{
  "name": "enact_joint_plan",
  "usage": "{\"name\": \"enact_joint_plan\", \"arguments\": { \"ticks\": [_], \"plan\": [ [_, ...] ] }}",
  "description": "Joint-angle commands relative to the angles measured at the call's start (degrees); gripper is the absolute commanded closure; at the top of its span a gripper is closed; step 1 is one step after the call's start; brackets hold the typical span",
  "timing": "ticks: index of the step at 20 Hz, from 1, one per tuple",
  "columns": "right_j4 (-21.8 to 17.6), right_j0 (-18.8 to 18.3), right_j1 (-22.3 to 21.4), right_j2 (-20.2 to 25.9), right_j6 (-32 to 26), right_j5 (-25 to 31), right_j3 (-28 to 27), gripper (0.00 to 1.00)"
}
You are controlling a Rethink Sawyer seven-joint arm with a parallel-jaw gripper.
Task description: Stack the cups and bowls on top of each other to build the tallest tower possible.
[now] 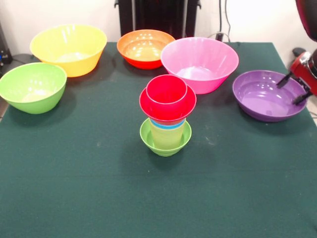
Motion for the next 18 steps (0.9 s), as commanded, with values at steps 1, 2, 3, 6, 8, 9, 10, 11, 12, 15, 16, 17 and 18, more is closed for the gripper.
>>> {"name": "enact_joint_plan", "arguments": {
  "ticks": [1,2,3,6,8,9,10,11,12,15,16,17,18],
  "plan": [
    [1.4,-0.2,1.5,1.4,13.9,-7.4,3.4,0.00],
    [1.7,-0.3,1.8,1.5,13.8,-7.1,2.5,0.00],
    [1.9,-0.5,1.8,1.5,13.5,-6.6,2.2,0.00],
    [2.4,-1.1,1.9,1.5,12.4,-3.4,0.8,0.00],
    [2.3,-1.5,1.3,1.2,11.2,-2.8,1.5,0.00],
    [2.2,-1.9,1.2,1.0,10.6,-2.5,1.6,0.00],
    [2.1,-2.0,0.9,0.9,10.2,-2.5,2.2,0.00],
    [2.0,-2.0,0.6,0.9,9.8,-2.4,2.7,0.00],
    [1.9,-2.2,0.3,0.8,9.4,-2.5,3.3,0.00],
    [1.8,-1.6,0.2,0.6,9.4,-1.4,3.2,0.00],
    [1.7,-1.6,0.1,0.5,9.3,-1.0,3.1,0.00],
    [1.7,-1.6,0.1,0.4,9.3,-0.7,3.0,0.00],
    [1.8,-1.6,0.0,0.4,9.2,0.0,2.9,0.00]
  ]
}}
